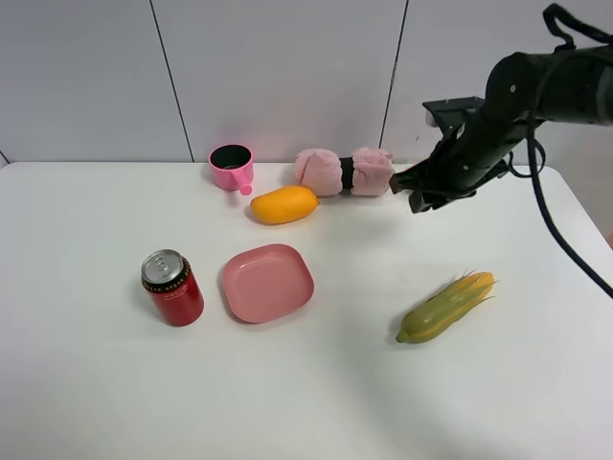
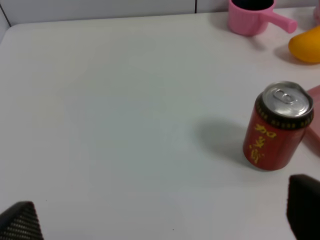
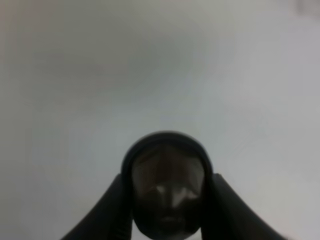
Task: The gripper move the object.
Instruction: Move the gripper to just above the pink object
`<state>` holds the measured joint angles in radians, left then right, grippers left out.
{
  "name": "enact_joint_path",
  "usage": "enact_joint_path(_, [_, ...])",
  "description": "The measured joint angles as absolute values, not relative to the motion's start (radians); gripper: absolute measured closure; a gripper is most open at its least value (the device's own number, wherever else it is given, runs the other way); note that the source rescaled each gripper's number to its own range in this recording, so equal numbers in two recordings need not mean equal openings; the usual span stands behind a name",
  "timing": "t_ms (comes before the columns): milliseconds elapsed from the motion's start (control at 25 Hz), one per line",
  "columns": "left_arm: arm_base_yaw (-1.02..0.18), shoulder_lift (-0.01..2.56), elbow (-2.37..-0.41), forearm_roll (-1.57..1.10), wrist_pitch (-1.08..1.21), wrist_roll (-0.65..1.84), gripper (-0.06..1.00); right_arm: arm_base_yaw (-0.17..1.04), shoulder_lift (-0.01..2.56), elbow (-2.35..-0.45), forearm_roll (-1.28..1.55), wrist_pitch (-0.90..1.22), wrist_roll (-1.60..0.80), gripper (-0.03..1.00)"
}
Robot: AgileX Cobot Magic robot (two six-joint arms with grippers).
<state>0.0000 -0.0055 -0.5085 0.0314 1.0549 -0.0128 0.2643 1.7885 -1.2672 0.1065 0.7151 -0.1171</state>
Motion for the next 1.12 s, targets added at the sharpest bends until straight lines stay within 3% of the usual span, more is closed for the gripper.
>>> enact_joint_path(600, [0.0,-0.006,-0.508,0.031,1.055,-0.013,-0.06,0.645,1.739,-1.267,0.164,0.41,-0.223,0.97])
enact_joint_path(1120, [0.0,-0.006,-0.508,0.031,1.055,-0.013,-0.06,0.691,1.835,-1.267,0.143,0.518,-0.223,0.97])
